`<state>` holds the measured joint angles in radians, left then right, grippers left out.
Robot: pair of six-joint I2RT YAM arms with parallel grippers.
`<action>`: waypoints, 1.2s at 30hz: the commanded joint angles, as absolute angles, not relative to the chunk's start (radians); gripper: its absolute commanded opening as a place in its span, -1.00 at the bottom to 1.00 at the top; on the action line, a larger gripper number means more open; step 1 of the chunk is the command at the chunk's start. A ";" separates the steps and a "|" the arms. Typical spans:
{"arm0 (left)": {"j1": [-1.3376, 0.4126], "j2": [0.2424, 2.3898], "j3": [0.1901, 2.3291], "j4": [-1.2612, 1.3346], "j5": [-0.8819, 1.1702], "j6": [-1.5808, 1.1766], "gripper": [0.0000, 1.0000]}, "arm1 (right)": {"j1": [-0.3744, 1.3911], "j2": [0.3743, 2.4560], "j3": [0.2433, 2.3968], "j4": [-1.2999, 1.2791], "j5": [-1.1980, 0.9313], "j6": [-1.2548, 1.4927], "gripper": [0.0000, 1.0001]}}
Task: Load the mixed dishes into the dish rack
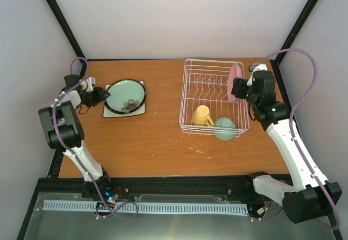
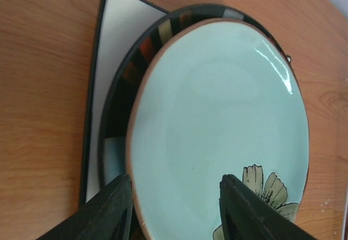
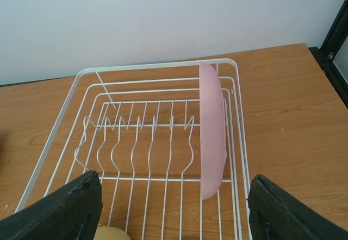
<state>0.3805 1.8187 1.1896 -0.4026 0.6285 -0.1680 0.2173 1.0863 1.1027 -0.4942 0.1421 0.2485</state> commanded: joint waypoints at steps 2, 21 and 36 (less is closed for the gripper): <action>0.334 1.874 1.268 -0.455 0.563 -0.120 -0.09 | 0.211 1.100 1.145 -0.465 0.148 0.219 0.46; 0.328 1.891 1.319 -0.461 0.481 -0.112 -0.12 | 0.211 1.108 1.154 -0.457 0.147 0.206 0.46; 0.312 1.956 1.342 -0.455 0.421 -0.097 -0.14 | 0.212 1.105 1.169 -0.462 0.150 0.198 0.46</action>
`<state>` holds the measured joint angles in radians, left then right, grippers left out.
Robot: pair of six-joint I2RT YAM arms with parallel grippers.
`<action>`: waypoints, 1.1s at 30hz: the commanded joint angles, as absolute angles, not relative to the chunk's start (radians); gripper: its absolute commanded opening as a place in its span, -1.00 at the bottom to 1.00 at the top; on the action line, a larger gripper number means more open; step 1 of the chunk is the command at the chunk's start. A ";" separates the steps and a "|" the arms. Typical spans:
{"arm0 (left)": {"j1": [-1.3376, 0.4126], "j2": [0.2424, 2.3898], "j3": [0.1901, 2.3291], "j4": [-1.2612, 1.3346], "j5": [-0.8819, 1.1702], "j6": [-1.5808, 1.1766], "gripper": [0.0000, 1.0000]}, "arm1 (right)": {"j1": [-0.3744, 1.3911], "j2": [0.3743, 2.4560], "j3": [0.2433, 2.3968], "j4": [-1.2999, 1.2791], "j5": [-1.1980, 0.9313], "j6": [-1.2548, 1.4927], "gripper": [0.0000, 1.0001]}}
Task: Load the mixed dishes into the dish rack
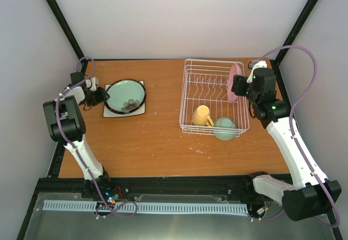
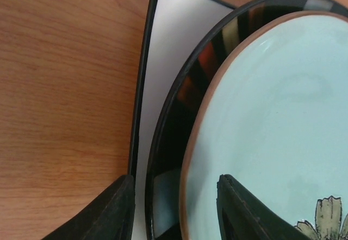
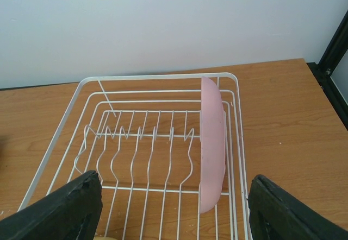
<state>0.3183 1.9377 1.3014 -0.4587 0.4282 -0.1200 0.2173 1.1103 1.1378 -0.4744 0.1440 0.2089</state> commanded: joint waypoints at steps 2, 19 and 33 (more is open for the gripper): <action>0.309 1.963 1.343 -0.451 0.430 -0.098 -0.15 | 0.211 1.106 1.169 -0.461 0.151 0.200 0.46; 0.301 1.858 1.346 -0.462 0.276 -0.097 0.15 | 0.211 1.103 1.170 -0.463 0.142 0.201 0.46; 0.292 1.881 1.338 -0.476 0.370 -0.097 -0.29 | 0.211 1.096 1.177 -0.468 0.143 0.198 0.46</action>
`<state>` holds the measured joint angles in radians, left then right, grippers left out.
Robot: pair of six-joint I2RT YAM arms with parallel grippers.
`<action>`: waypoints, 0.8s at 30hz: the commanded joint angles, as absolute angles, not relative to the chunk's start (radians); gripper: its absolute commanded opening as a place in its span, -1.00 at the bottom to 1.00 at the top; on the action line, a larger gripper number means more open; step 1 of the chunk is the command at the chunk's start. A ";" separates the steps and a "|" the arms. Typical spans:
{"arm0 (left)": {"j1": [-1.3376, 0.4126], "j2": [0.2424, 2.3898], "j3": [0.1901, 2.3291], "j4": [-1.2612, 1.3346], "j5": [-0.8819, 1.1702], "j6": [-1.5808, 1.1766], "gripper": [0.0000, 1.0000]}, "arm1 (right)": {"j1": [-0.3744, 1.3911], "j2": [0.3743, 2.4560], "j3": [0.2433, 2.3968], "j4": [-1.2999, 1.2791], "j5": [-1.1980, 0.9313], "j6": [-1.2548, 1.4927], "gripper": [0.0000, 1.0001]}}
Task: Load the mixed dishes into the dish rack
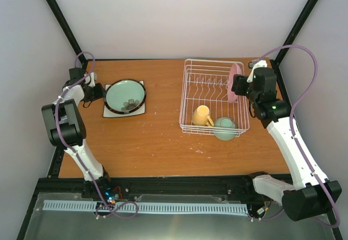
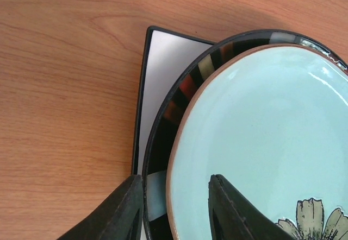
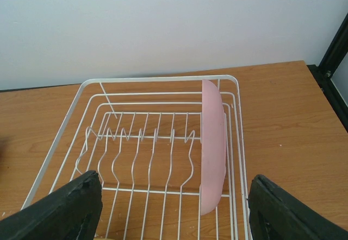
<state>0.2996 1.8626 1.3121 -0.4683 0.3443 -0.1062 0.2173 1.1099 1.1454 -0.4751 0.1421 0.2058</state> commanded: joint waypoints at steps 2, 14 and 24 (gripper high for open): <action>0.290 1.888 1.334 -0.476 0.376 -0.097 -0.28 | 0.212 1.097 1.176 -0.466 0.143 0.198 0.46; 0.279 1.923 1.346 -0.485 0.374 -0.088 -0.29 | 0.211 1.101 1.178 -0.463 0.143 0.195 0.46; 0.264 1.956 1.345 -0.479 0.377 -0.087 -0.32 | 0.211 1.101 1.178 -0.463 0.144 0.193 0.46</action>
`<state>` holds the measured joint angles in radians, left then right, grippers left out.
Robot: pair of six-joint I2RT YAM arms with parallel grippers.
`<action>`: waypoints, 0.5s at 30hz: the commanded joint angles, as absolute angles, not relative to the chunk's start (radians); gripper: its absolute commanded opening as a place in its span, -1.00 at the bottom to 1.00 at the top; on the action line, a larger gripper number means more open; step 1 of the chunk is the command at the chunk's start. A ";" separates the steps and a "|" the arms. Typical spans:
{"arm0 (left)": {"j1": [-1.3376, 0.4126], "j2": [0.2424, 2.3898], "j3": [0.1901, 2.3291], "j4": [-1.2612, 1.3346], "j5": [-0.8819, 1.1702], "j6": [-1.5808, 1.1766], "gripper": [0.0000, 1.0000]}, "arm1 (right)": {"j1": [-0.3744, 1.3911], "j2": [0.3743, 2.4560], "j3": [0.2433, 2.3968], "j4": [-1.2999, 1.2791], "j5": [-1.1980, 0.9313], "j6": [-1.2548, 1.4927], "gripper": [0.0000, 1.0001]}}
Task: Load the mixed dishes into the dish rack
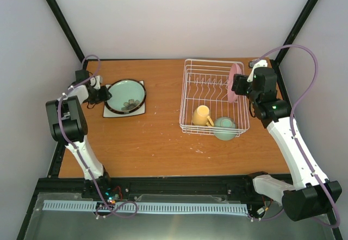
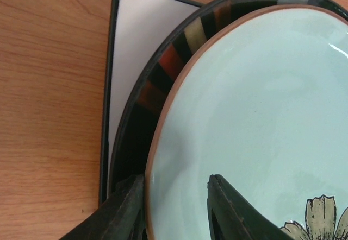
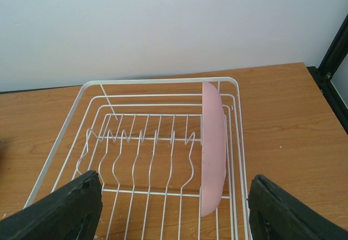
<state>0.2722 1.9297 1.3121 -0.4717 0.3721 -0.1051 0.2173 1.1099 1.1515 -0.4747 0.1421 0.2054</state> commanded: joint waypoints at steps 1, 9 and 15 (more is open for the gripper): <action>0.263 1.959 1.344 -0.479 0.377 -0.087 -0.32 | 0.211 1.101 1.178 -0.463 0.145 0.193 0.46; 0.255 1.973 1.339 -0.477 0.373 -0.085 -0.34 | 0.212 1.101 1.180 -0.466 0.145 0.192 0.46; 0.255 1.957 1.328 -0.491 0.335 -0.068 -0.35 | 0.212 1.100 1.174 -0.466 0.143 0.193 0.46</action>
<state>0.2596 1.9423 1.3186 -0.4694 0.3695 -0.1009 0.2173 1.1099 1.1515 -0.4747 0.1425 0.2035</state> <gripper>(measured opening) 0.325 0.730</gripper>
